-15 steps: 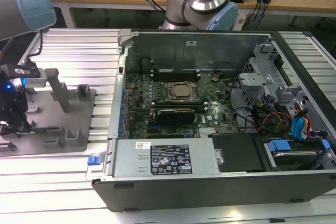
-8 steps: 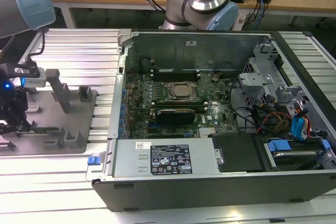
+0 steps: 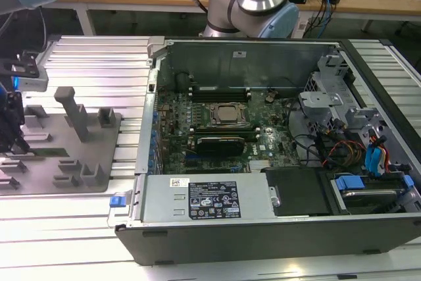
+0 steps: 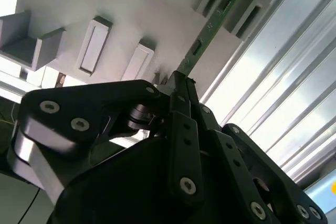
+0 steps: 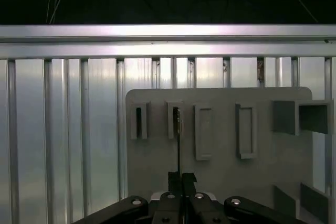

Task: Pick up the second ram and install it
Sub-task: 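Pick up the second ram and move it above second insertion slot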

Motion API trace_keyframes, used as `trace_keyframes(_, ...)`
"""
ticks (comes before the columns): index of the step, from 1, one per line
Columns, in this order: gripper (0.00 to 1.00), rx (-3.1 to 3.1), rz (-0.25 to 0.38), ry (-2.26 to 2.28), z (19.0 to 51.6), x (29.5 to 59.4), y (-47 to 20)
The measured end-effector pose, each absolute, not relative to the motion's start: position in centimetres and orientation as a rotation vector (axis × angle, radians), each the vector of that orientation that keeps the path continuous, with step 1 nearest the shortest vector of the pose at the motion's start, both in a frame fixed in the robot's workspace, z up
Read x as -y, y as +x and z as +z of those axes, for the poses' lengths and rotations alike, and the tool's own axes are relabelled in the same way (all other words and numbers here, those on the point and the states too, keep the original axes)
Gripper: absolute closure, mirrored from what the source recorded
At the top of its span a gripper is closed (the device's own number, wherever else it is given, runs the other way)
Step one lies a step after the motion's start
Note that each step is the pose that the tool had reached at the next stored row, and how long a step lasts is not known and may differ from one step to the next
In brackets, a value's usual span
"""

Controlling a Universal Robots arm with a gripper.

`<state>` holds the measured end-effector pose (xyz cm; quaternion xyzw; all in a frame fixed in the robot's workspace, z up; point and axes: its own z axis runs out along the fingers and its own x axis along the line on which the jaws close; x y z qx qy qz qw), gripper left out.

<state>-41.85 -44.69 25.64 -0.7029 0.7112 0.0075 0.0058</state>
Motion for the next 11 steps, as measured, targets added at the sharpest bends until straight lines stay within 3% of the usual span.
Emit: trace_keyframes(11, 0.90, -2.223, 0.029, -2.197, 30.5, 44.6, -41.8)
